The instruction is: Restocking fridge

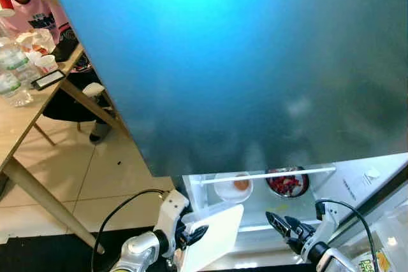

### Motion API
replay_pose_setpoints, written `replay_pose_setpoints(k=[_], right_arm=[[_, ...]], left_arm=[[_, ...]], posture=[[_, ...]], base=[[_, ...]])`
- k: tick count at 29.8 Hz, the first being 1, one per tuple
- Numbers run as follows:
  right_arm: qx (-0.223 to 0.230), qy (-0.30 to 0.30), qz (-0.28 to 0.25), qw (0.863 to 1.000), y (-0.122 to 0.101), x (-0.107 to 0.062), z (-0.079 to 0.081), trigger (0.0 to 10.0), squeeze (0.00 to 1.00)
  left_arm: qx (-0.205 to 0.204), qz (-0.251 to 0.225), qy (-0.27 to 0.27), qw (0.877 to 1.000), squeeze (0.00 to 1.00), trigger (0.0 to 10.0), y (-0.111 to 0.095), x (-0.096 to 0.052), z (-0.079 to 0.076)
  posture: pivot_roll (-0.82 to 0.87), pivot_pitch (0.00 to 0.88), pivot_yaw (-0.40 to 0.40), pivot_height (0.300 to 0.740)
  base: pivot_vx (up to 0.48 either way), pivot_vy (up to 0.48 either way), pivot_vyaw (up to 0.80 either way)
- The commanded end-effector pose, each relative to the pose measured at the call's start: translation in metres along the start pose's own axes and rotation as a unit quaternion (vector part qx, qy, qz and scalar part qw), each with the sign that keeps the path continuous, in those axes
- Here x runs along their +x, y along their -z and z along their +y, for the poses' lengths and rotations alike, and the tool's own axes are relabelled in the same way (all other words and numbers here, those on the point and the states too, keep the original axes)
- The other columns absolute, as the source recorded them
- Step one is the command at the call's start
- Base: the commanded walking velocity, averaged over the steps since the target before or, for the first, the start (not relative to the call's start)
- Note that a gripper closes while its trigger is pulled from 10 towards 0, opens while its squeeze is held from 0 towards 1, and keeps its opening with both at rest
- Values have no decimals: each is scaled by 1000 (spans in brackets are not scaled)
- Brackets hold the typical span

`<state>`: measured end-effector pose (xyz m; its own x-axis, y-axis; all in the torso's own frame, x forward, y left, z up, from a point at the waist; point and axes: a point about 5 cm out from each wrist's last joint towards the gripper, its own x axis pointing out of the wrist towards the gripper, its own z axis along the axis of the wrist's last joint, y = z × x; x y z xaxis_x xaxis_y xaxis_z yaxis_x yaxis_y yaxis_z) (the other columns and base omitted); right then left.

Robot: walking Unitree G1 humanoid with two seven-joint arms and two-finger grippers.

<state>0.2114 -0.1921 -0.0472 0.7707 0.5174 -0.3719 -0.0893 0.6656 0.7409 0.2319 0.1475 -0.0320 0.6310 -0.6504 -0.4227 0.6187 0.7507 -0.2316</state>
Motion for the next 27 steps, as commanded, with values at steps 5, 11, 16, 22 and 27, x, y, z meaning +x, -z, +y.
replay_pose_setpoints(k=[5, 11, 16, 22, 27], right_arm=[[13, -30, -4, 999, 1, -3, 1, 10000, 0], [11, -19, -2, 1000, -1, -8, -3, 10000, 0], [11, -16, 0, 1000, -1, -9, -4, 10000, 0], [11, -13, 1, 1000, 0, -9, -5, 10000, 0], [15, -16, -4, 1000, 0, -10, -5, 10000, 0]], left_arm=[[-30, -77, -23, 996, 0, 10000, -28, 6, 10], [-42, -72, 33, 996, 0, 10000, -24, 11, -3], [-1, -26, 97, 995, 0, 10000, -12, 13, -19], [85, 19, 112, 990, 0, 10000, -9, 15, -24], [80, -5, 100, 992, 0, 10000, -18, 18, -21]], posture=[[4, 69, 66, 740], [4, 69, 68, 740], [3, 69, 69, 740], [3, 69, 69, 740], [6, 69, 69, 740]], base=[[0, 0, 0], [0, 0, 0], [0, 0, 0], [0, 0, 0], [0, 0, 0]])
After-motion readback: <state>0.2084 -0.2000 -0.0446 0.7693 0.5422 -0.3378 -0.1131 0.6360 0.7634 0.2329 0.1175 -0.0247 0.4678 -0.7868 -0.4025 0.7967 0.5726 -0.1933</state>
